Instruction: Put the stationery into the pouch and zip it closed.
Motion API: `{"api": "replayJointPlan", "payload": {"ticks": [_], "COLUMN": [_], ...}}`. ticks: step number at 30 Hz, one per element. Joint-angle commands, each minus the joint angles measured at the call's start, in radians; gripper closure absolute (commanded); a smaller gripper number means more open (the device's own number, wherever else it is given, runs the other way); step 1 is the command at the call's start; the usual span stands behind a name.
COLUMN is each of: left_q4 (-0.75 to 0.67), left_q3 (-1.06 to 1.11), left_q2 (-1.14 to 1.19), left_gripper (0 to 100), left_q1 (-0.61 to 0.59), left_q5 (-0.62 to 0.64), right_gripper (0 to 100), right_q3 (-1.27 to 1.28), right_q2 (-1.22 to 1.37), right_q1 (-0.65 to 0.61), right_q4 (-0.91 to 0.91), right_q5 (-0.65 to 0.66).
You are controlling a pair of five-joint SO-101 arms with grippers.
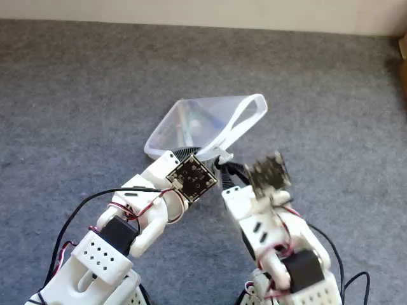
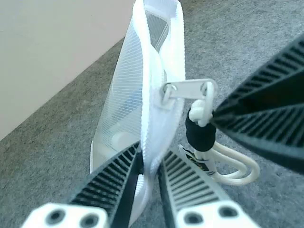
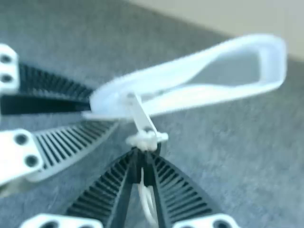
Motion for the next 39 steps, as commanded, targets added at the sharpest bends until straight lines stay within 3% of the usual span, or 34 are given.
{"api": "replayJointPlan", "payload": {"ticks": [1,6,10,23,26,29,33,39], "left_q4": [0.052,0.221,0.247,0.157,0.104,0.057,0.058,0.058], "left_q3": [-0.088,-0.228,-0.26,-0.214,-0.18,-0.16,-0.162,-0.159], "left_q2": [-0.004,-0.004,-0.004,0.007,0.007,0.005,-0.002,-0.002], "left_gripper": [89,86,86,86,92,100,99,99], "left_q1": [0.005,0.008,0.038,0.076,0.076,0.076,0.076,0.076], "left_q5": [0.02,0.02,0.018,0.015,0.015,0.015,0.02,0.02], "right_gripper": [99.4,99.4,99.4,99.4,99.1,92.2,80.6,79.6], "right_q3": [0.061,0.13,0.128,0.136,0.128,0.097,0.059,0.108], "right_q2": [-0.14,-0.174,-0.166,-0.166,-0.168,-0.17,-0.17,-0.168], "right_q1": [0.015,0.015,0.015,0.015,0.015,0.007,-0.059,-0.105], "right_q4": [-0.022,-0.024,-0.024,-0.019,0.045,0.136,0.171,0.038], "right_q5": [0.025,0.026,0.026,0.021,0.018,0.0,-0.089,-0.095]}}
